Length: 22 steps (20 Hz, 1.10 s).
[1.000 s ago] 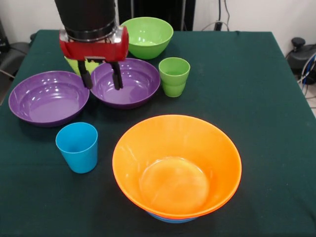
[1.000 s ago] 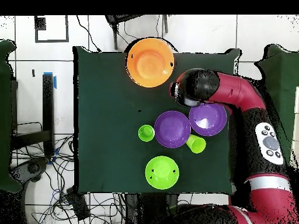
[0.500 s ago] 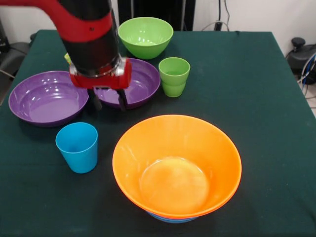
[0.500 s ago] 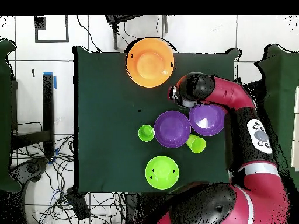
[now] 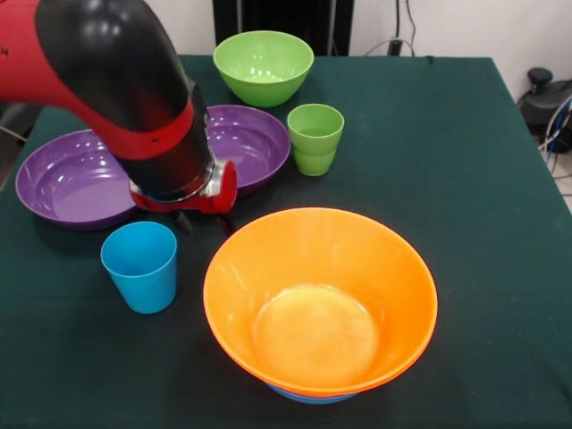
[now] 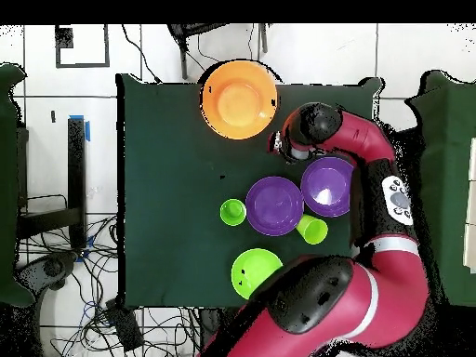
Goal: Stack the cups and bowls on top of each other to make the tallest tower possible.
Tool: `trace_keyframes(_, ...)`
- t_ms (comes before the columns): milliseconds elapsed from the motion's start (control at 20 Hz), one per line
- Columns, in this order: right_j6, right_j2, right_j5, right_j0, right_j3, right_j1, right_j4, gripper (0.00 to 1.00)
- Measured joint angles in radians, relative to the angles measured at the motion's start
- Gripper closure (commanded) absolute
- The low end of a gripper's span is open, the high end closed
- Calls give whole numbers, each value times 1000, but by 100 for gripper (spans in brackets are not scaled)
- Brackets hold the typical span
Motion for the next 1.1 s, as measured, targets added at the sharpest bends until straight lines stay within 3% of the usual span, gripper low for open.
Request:
trace_keyframes(150,0,7,92,12,-91,45,10,0)
trace_keyframes(450,0,9,121,13,-121,50,21,0)
trace_keyframes(700,0,8,121,7,-68,-1,27,0)
trace_keyframes(850,0,7,121,-1,18,-83,39,0)
trace_keyframes(1100,0,2,121,-11,76,-149,44,0)
